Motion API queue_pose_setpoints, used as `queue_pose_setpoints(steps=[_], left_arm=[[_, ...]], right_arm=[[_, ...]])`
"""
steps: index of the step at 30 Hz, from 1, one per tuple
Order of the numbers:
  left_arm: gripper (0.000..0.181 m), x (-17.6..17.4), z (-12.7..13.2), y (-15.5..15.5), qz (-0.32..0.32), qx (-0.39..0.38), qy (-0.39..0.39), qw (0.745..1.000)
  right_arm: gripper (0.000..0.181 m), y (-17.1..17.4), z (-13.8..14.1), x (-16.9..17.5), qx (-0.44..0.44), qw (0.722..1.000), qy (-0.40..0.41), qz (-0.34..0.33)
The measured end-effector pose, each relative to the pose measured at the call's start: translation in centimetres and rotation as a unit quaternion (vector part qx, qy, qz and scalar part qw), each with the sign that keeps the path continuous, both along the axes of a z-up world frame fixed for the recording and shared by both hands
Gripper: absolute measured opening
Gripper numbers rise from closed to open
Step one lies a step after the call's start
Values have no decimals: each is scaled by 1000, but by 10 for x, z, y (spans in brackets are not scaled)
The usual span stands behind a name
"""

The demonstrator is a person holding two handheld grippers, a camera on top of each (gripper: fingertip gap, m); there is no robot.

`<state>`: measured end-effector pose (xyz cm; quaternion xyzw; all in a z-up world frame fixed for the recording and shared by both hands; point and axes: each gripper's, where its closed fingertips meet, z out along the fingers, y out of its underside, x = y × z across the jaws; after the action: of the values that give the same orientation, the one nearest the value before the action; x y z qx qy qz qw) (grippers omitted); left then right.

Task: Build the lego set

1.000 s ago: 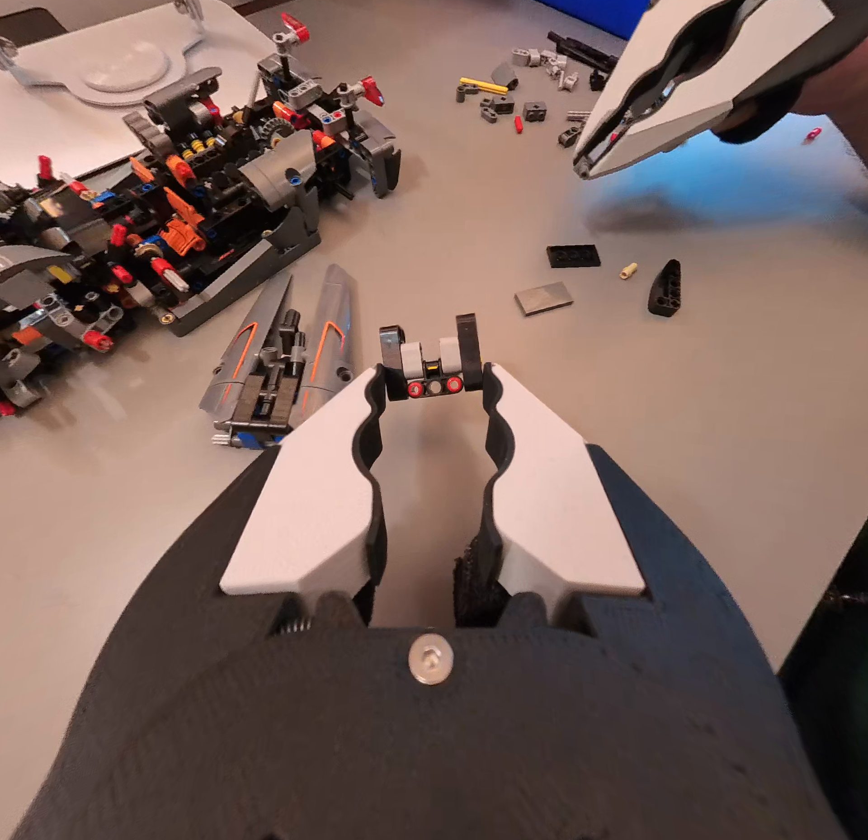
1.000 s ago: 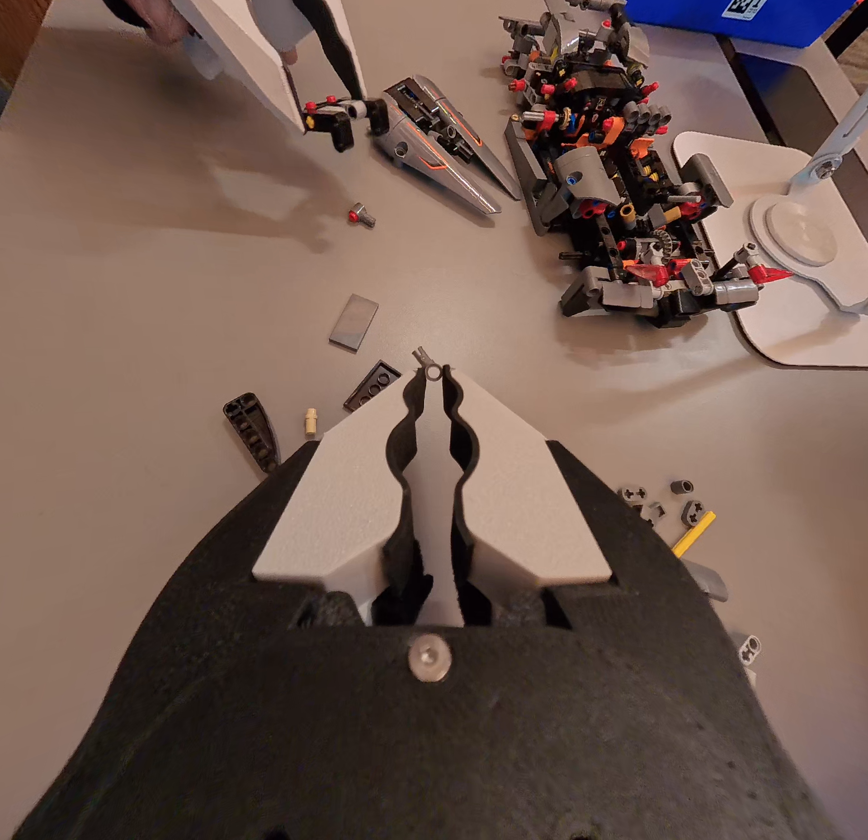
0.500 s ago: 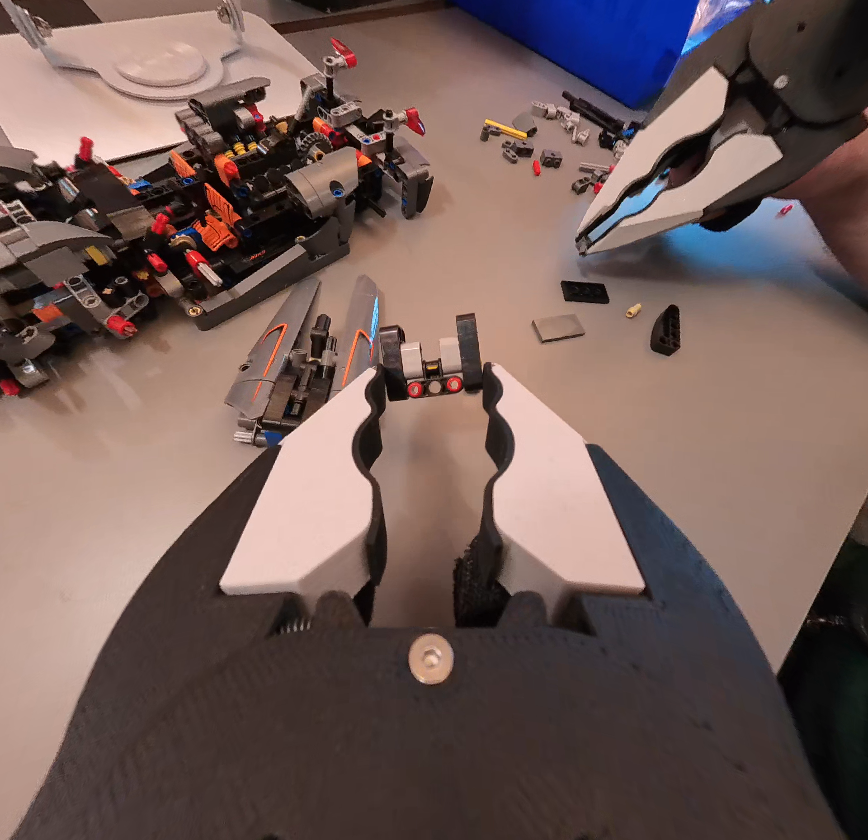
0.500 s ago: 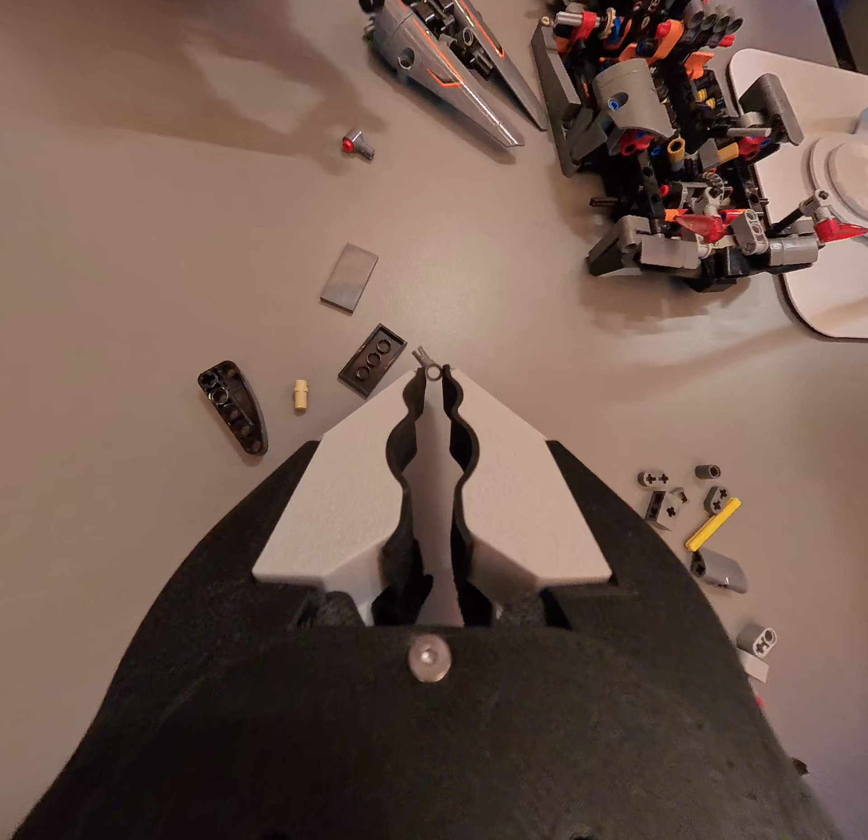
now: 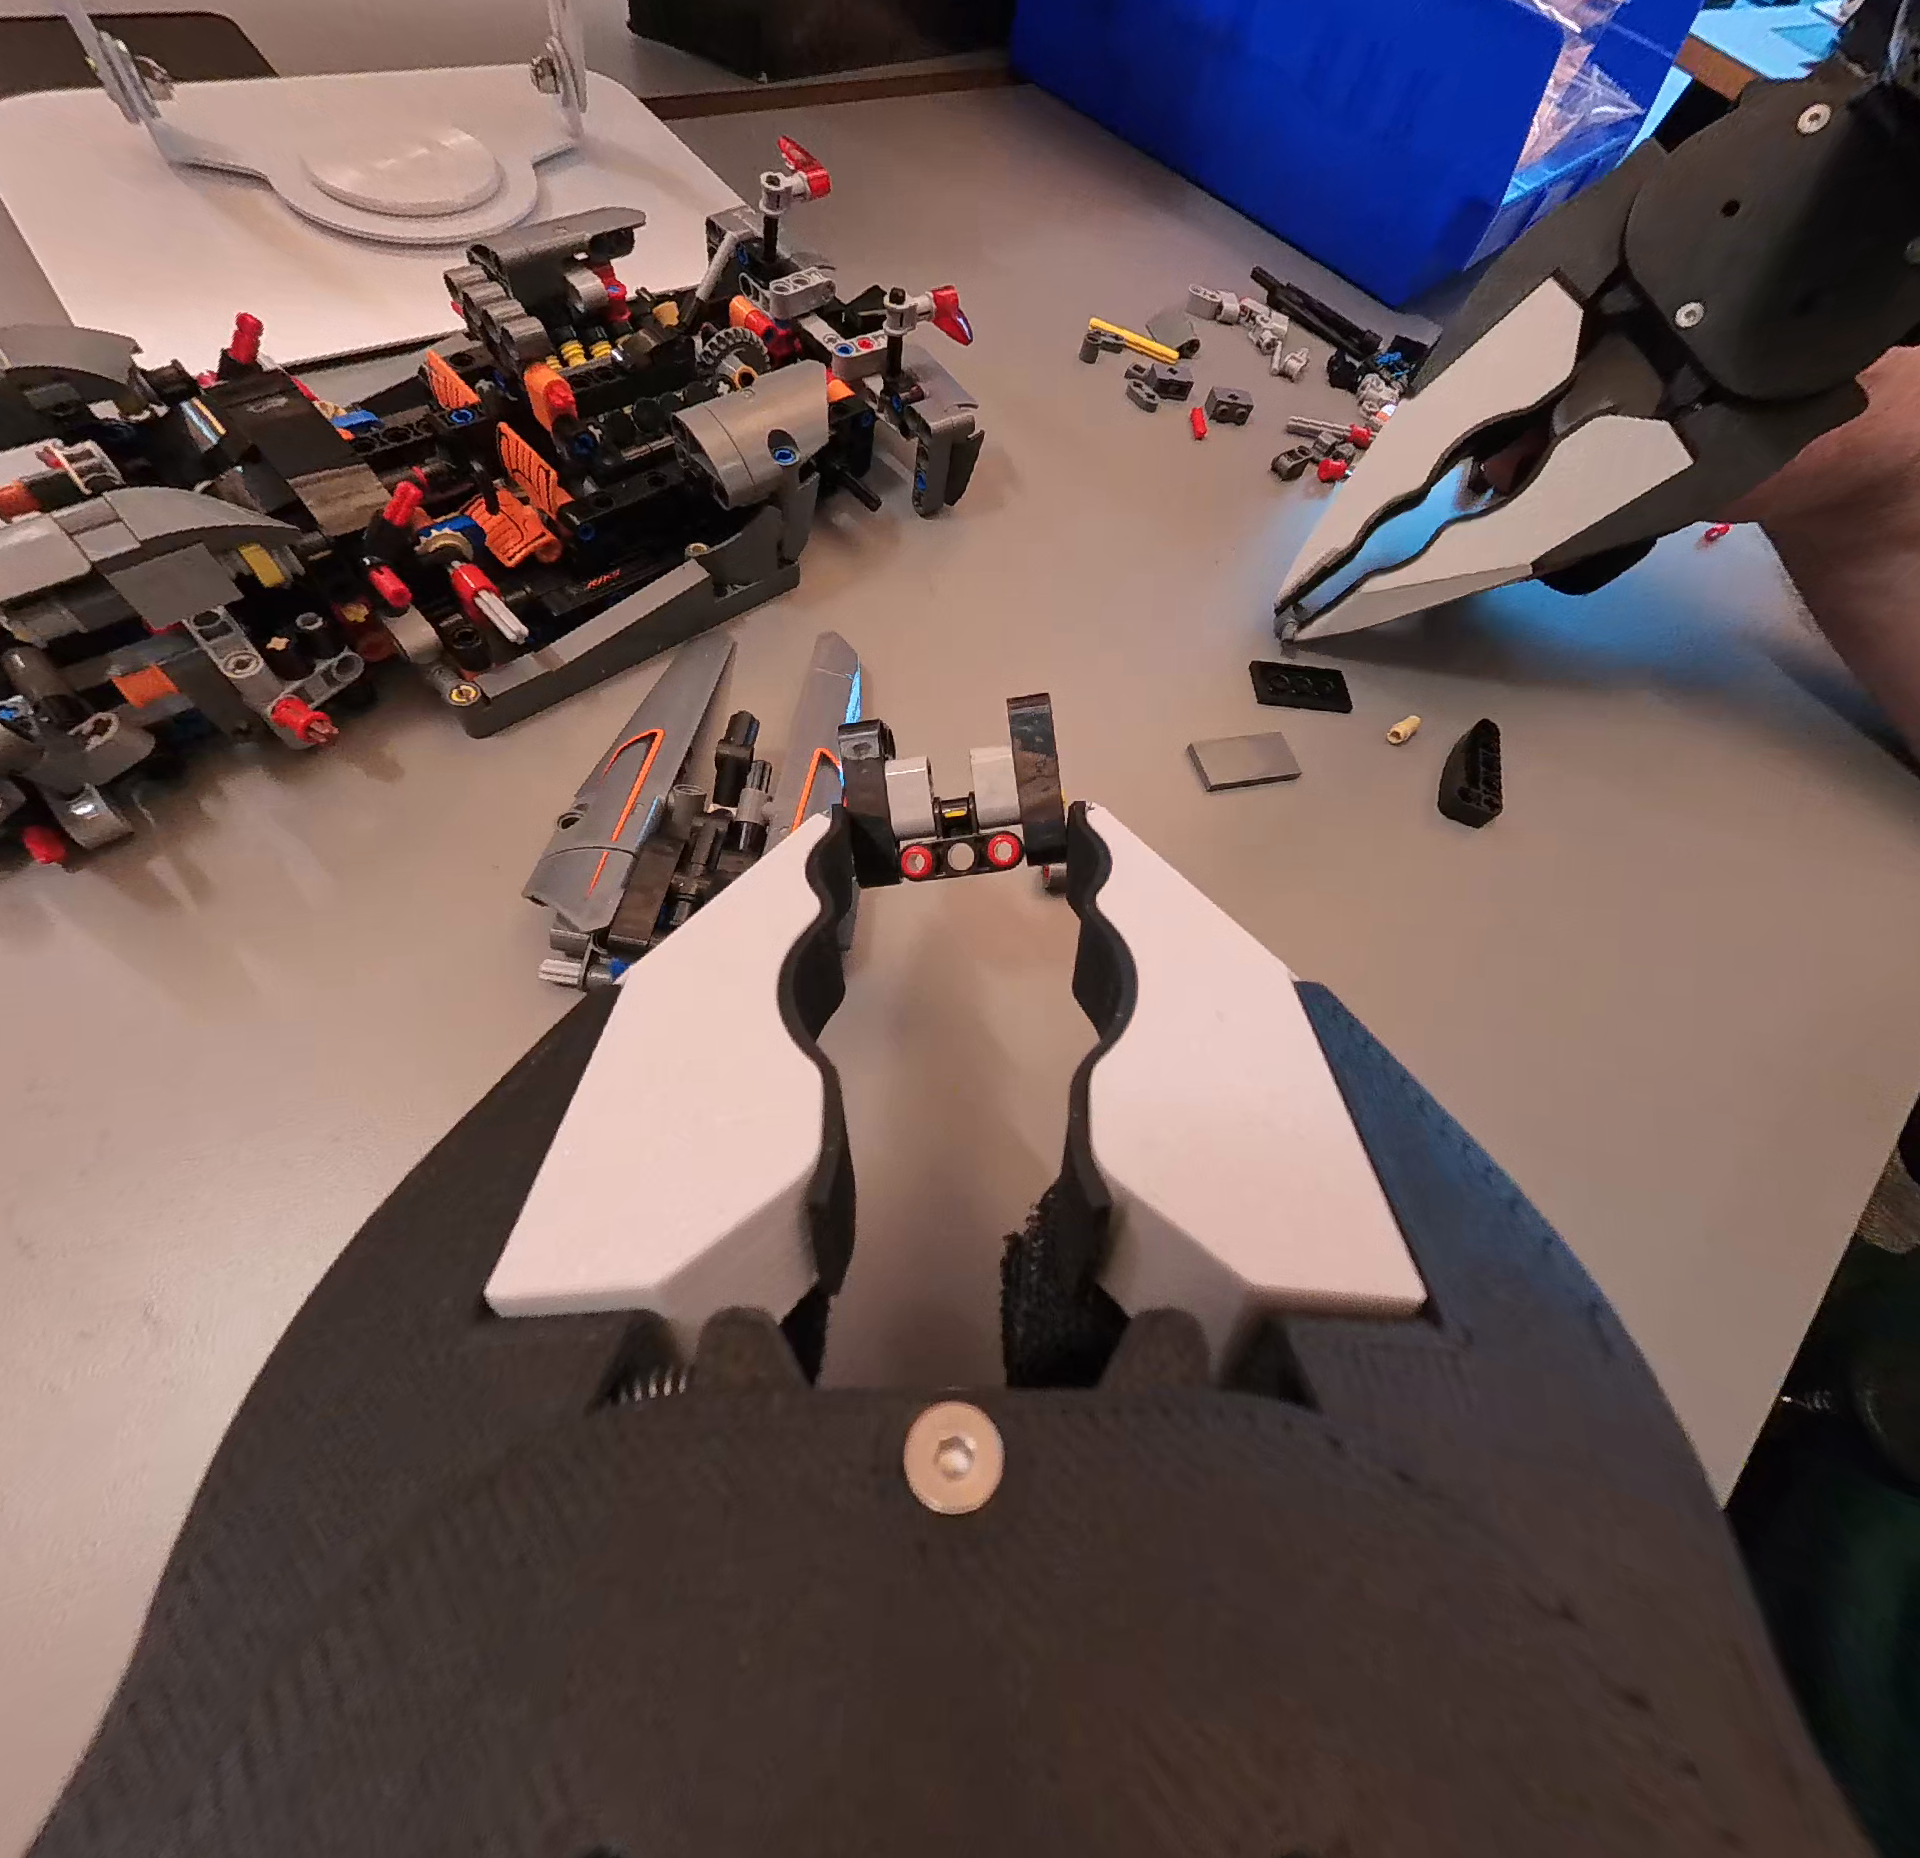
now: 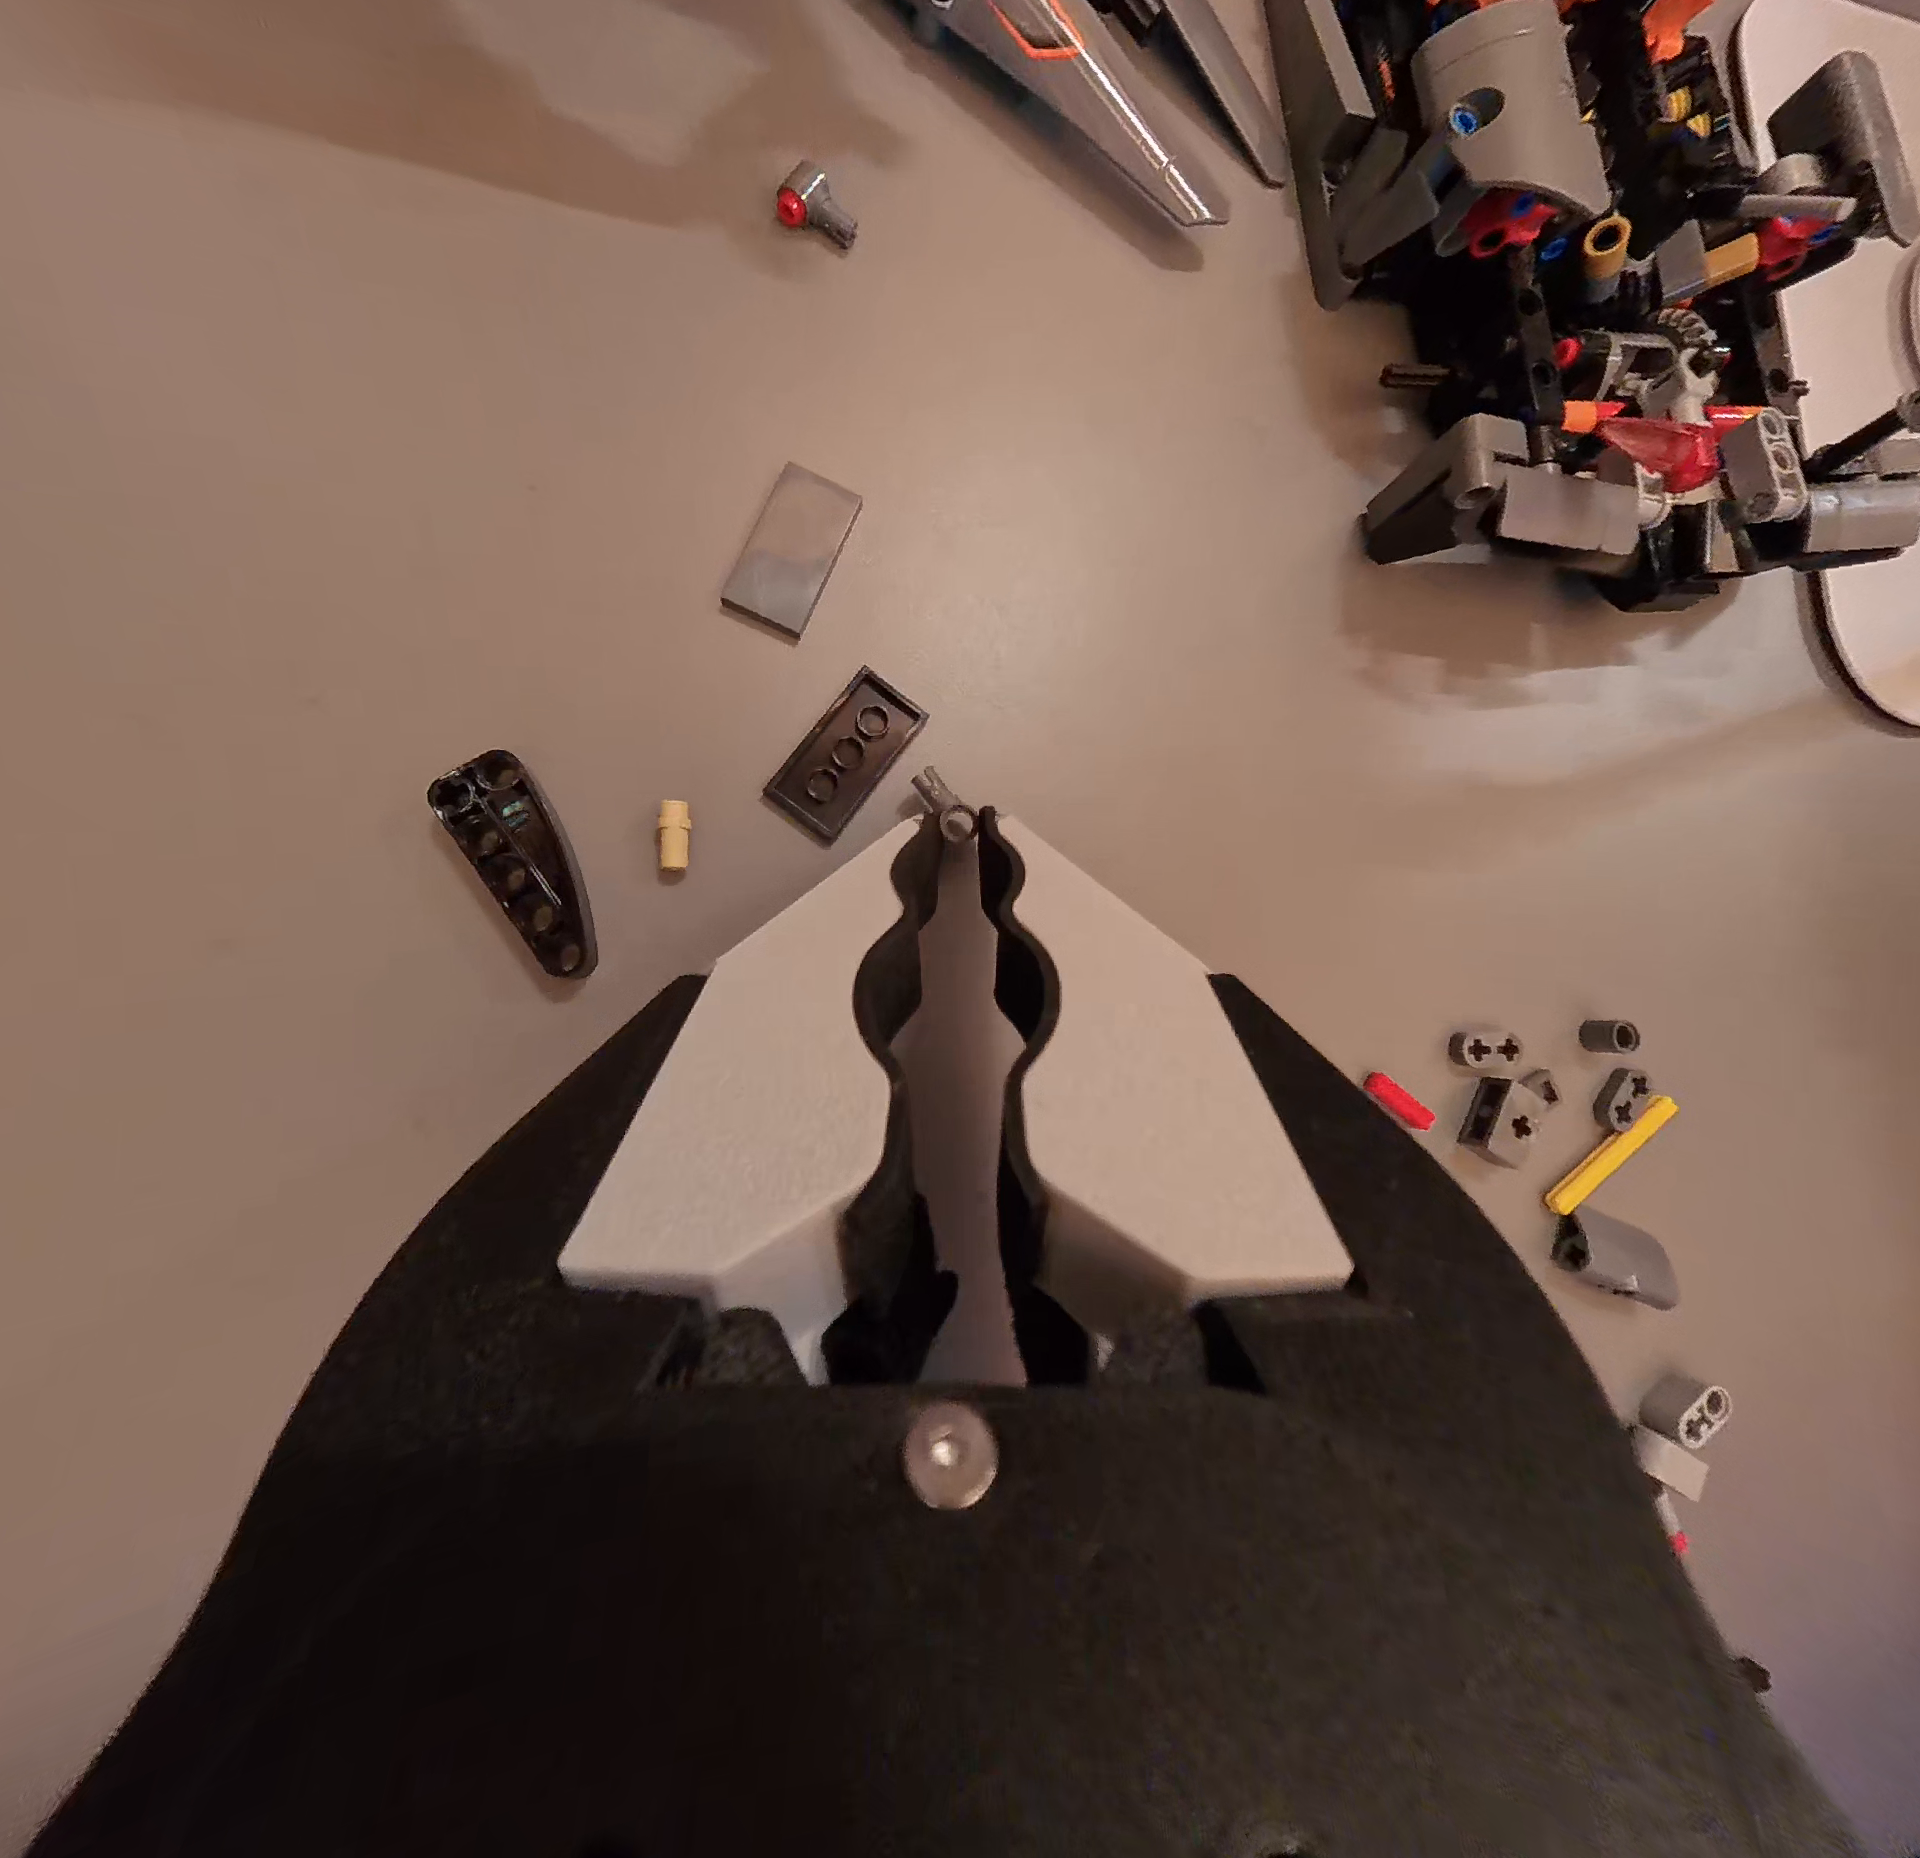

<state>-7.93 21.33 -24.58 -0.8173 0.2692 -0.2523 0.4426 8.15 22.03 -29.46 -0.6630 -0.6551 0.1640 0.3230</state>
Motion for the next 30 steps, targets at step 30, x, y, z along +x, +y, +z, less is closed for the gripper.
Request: queue_pose_setpoints(steps=[30], left_arm=[[39, -8, 22, 14, 14, 69, 37, 997]], right_arm=[[0, 7, 13, 2, 37, 999, 7, -13]])
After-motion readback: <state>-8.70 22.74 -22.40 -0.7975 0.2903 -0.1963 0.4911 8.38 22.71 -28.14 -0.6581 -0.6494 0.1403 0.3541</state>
